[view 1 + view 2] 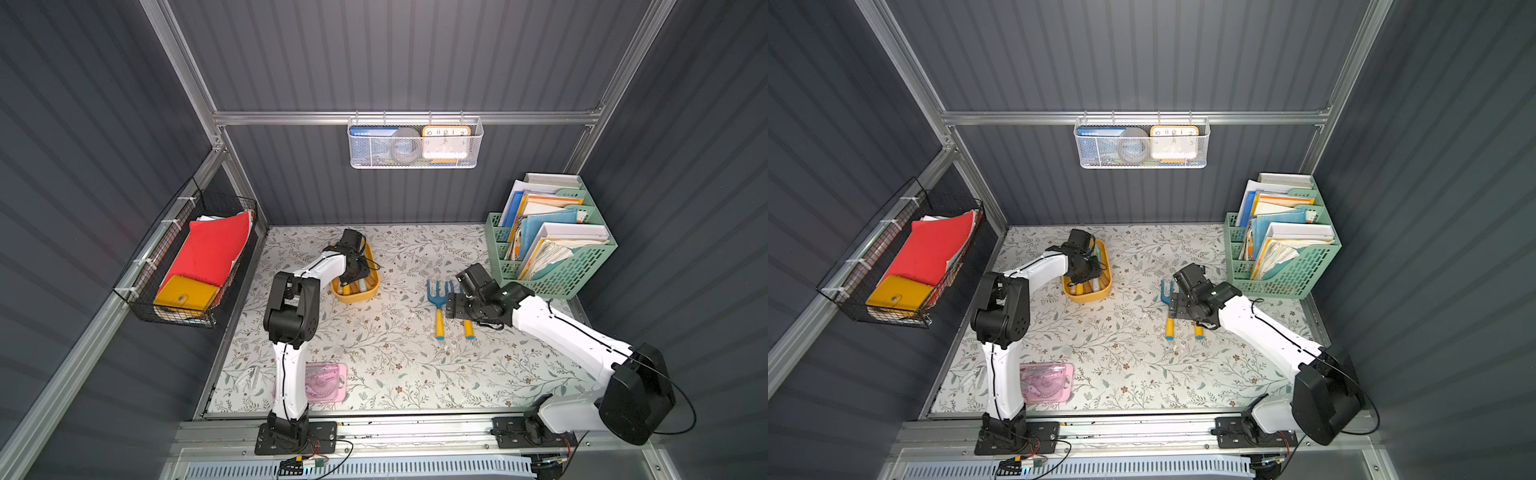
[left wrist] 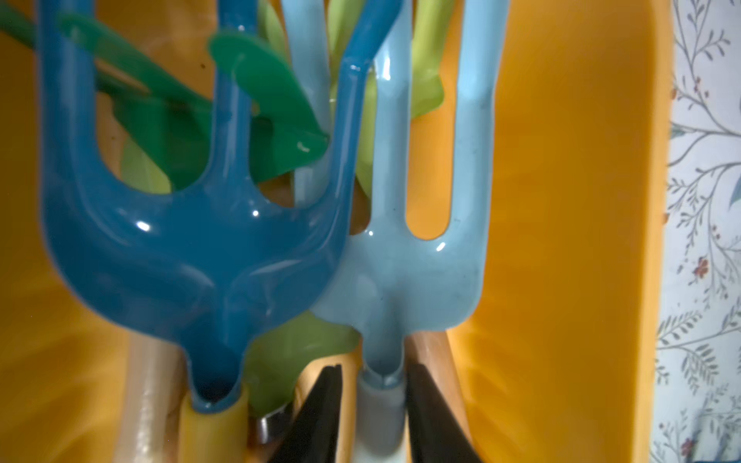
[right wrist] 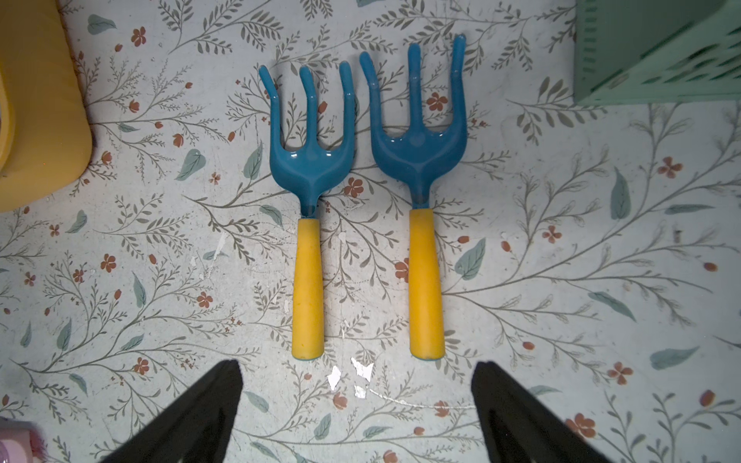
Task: Take the hand rake out of the storage box
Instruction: Place the rake at the center of the board.
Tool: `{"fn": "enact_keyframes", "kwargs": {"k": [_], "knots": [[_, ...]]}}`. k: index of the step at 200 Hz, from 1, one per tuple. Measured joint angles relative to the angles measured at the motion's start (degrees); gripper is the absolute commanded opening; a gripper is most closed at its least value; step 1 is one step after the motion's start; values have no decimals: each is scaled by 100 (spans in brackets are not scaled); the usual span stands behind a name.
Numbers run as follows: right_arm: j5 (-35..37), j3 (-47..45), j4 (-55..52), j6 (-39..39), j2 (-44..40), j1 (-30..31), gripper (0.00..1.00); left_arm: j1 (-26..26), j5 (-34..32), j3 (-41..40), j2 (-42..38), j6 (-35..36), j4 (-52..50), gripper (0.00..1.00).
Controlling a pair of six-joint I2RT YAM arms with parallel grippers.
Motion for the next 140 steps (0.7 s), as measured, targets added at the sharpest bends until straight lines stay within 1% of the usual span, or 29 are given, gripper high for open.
{"fn": "enact_keyframes", "kwargs": {"k": [27, 59, 95, 140], "knots": [[0, -2, 2, 0, 0, 0, 94, -2, 46, -72, 7, -2, 111, 19], [0, -2, 15, 2, 0, 0, 94, -4, 44, -79, 7, -11, 118, 15], [0, -4, 39, 20, 0, 0, 94, -4, 42, -55, -13, -11, 46, 12], [-2, -9, 42, 39, 0, 9, 94, -4, 85, 20, -175, -2, -317, 11]]}}
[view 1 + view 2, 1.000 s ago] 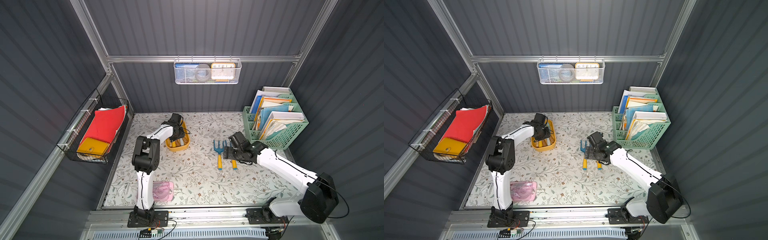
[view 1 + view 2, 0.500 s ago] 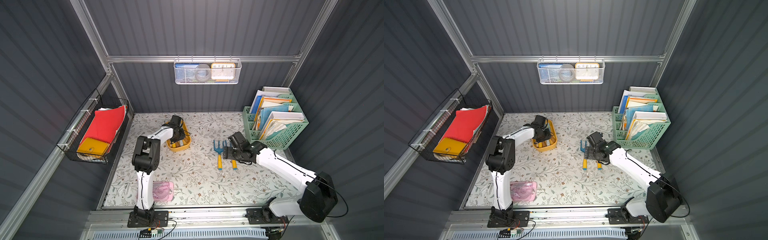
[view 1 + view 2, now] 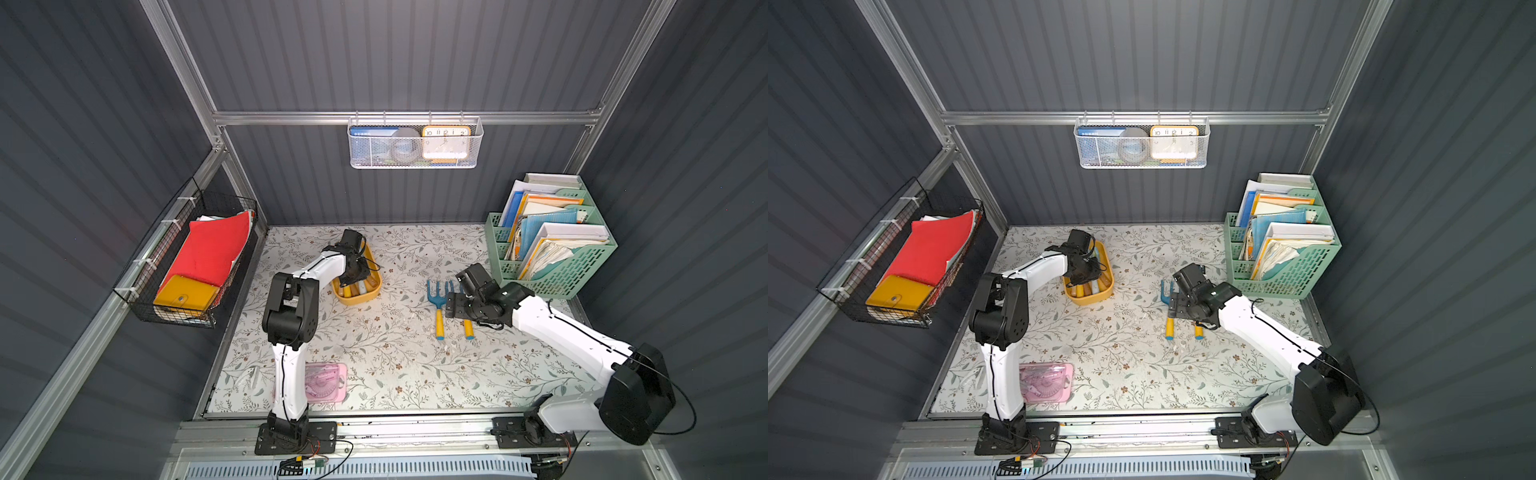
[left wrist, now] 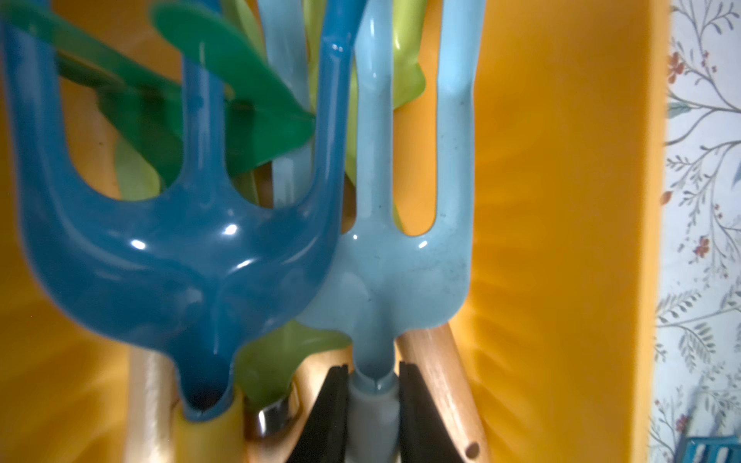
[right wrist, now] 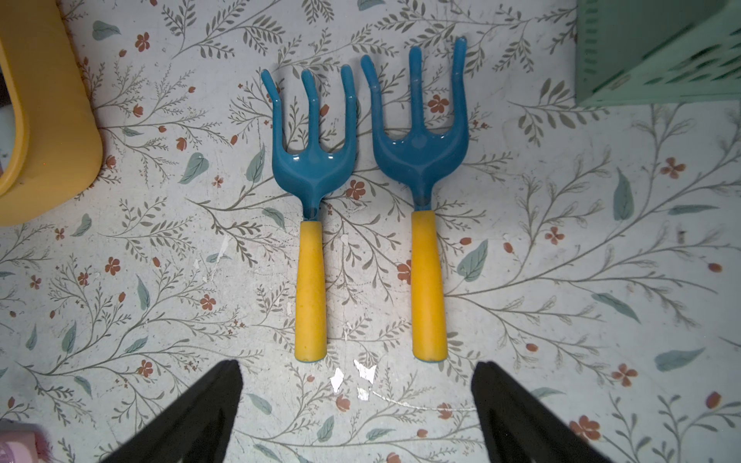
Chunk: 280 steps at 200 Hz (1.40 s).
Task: Take the hand rake out of the storage box
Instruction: Place the rake at the center of the board.
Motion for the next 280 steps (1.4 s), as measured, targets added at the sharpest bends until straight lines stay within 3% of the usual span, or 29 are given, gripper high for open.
{"fn": "enact_keyframes", "kwargs": {"k": [181, 236, 280], "knots": [[61, -2, -4, 7, 0, 33, 95, -55, 164, 699, -837, 155, -472, 12], [365, -15, -46, 26, -44, 28, 95, -970, -428, 807, -879, 157, -734, 13], [485, -136, -74, 17, -317, -186, 95, -1816, -852, 400, -883, 42, -826, 13]]}}
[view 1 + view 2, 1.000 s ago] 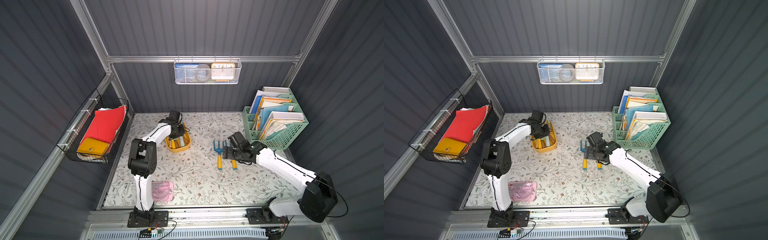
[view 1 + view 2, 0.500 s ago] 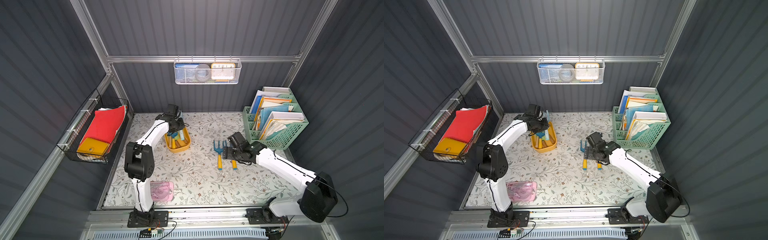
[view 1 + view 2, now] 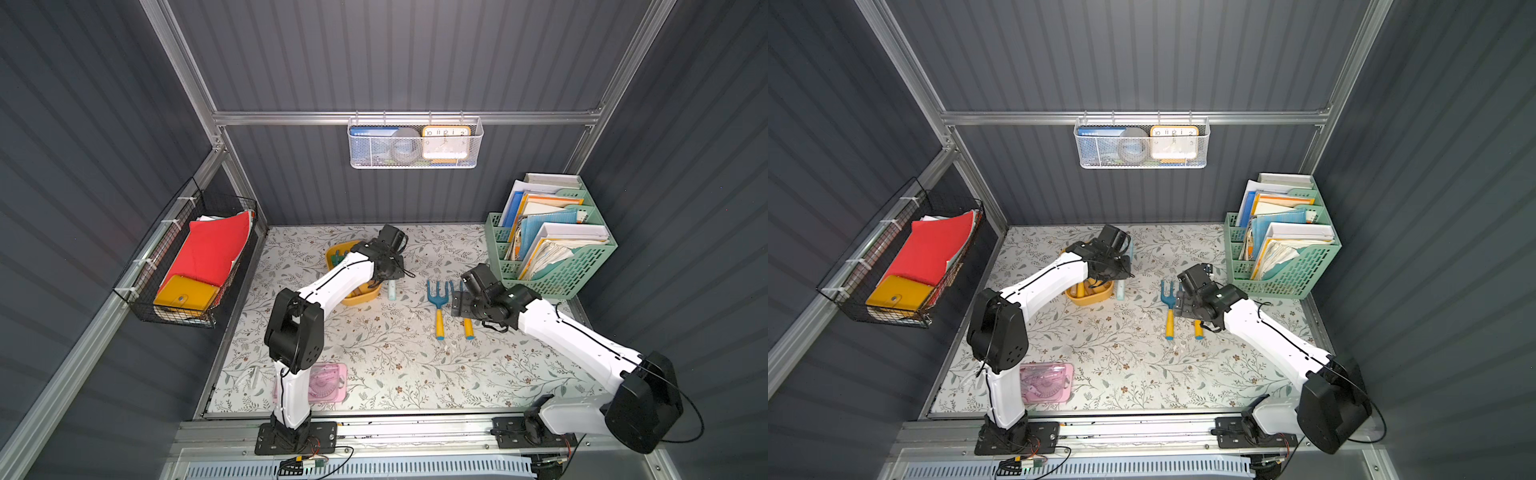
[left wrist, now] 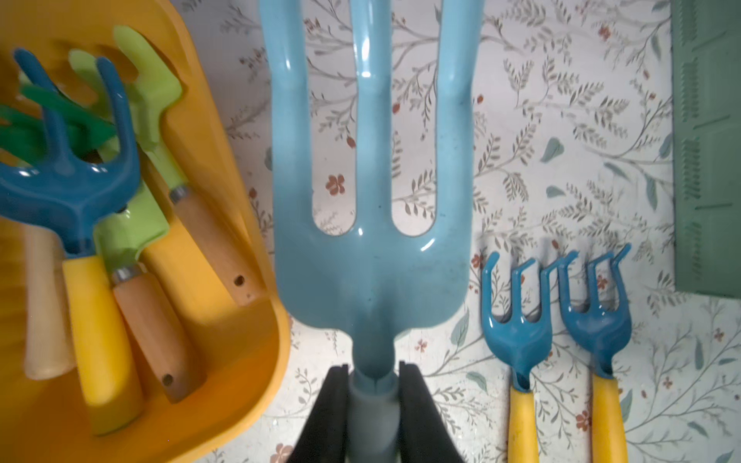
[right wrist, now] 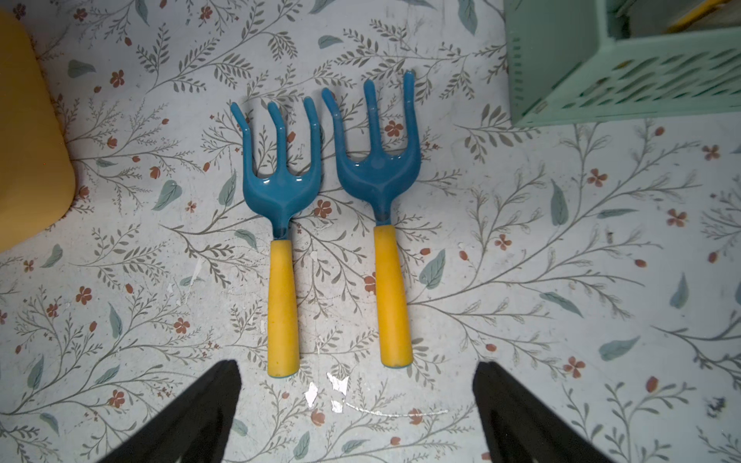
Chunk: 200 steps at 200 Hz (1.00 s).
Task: Take the hand rake out of the storage box
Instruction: Place the rake at the center of the board.
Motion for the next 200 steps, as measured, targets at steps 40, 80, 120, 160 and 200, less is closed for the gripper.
{"fn": "enact_keyframes", "kwargs": {"k": [40, 80, 120, 160, 200], "knots": [[35, -44, -31, -22, -79, -181, 96, -538, -205, -234, 90, -317, -61, 14], [35, -109, -85, -26, -87, -240, 96, -894, -210, -455, 321, -684, 2, 14], [28, -184, -125, -37, -160, -273, 96, -970, -157, -839, 485, -1008, 160, 14], [-28, -214, -122, -37, -177, -278, 96, -1021, -155, -885, 654, -1191, 289, 14], [-98, -214, -116, -37, -166, -278, 96, -1139, -138, -885, 748, -1272, 365, 14]]}}
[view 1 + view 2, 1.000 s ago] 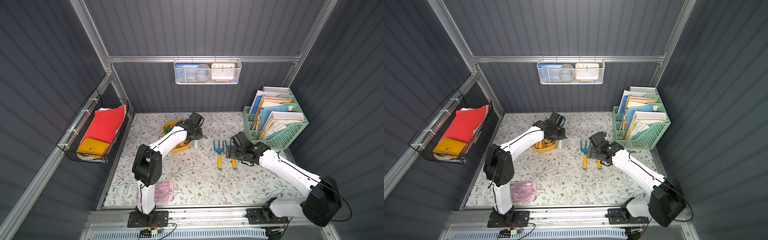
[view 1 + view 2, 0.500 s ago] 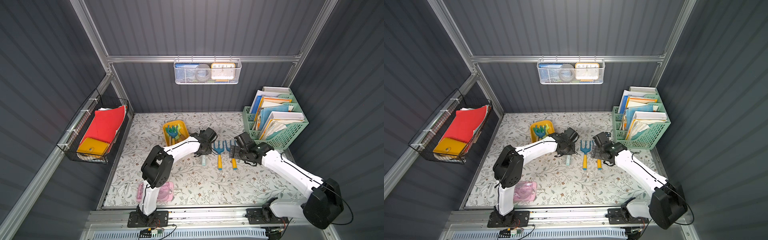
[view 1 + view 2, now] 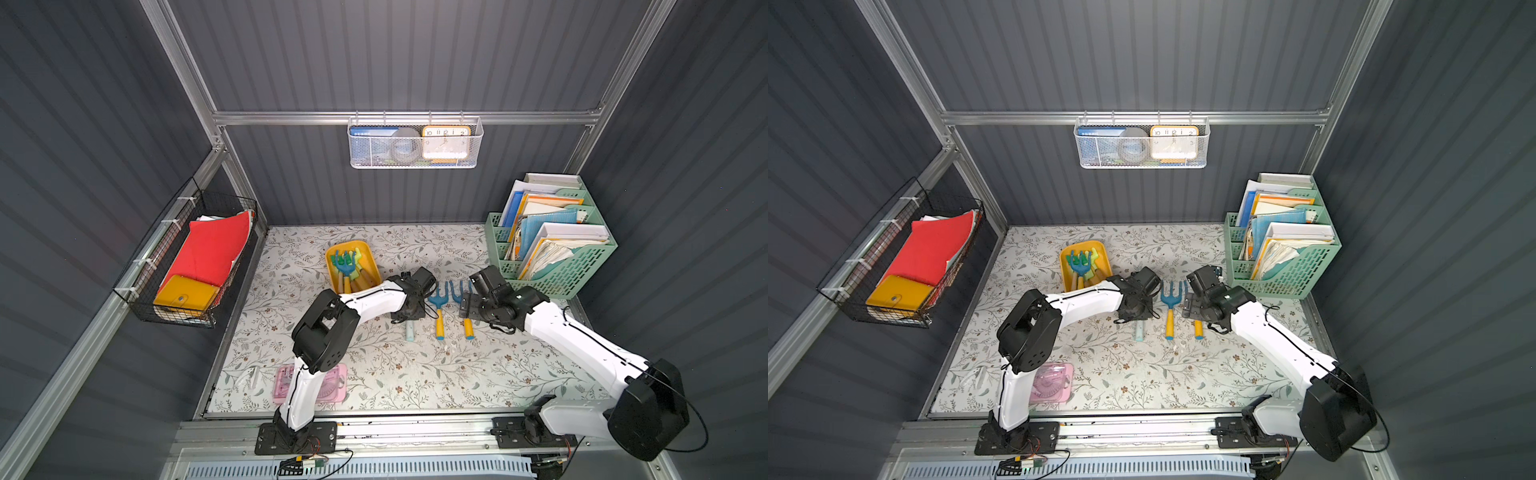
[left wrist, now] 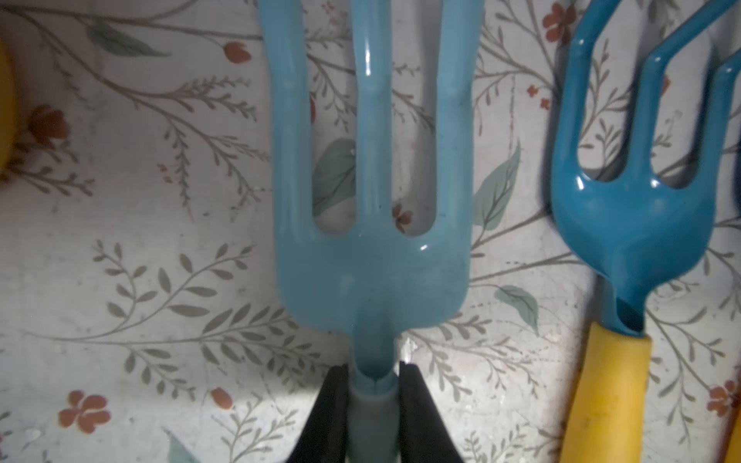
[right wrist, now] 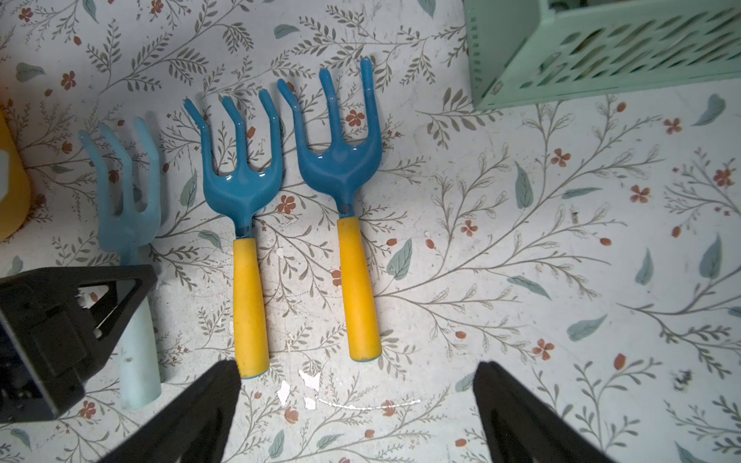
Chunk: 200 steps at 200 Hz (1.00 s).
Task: Take the hand rake out of the storage box
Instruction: Place the rake at the center of the board.
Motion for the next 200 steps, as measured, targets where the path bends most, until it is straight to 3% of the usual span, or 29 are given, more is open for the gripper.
{"fn": "enact_keyframes", "kwargs": {"k": [102, 200], "knots": [[-105, 0, 15, 0, 35, 0, 96, -31, 0, 326, 280, -2, 9, 14], [-101, -74, 17, 0, 33, 0, 96, -31, 22, 442, 363, -2, 20, 21]]}}
